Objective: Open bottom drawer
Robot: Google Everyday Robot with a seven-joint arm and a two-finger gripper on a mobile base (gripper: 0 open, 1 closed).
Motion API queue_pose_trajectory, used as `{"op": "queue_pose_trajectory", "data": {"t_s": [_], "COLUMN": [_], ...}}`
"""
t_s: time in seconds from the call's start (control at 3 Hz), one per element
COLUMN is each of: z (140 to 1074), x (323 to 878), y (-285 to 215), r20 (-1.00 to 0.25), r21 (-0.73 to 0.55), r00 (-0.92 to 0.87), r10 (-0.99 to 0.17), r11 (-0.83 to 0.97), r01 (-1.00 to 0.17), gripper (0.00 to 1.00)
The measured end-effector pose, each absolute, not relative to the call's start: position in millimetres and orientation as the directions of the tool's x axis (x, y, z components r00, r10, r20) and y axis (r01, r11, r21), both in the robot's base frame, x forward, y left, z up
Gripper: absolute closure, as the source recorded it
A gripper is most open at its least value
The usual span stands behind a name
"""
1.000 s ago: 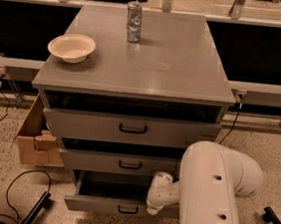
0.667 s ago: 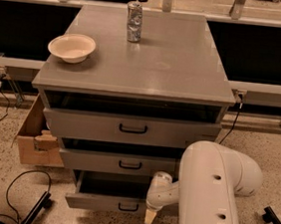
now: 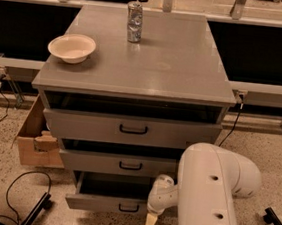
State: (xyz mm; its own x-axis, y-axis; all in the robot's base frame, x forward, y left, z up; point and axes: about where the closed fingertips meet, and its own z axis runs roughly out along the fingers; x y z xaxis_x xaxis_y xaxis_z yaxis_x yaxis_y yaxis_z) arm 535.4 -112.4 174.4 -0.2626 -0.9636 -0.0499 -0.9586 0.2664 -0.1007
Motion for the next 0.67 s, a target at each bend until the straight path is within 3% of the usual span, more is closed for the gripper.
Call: {"op": "queue_pose_trajectory", "data": {"t_s": [0.67], "z": [158], "x": [462], "y": [-96], "r20": [-0.057], "r21": [0.06], "r00": [-0.243], "r10": [-0.968], "r11": [0.24], "r01": [-0.969], "gripper": [0.41]}}
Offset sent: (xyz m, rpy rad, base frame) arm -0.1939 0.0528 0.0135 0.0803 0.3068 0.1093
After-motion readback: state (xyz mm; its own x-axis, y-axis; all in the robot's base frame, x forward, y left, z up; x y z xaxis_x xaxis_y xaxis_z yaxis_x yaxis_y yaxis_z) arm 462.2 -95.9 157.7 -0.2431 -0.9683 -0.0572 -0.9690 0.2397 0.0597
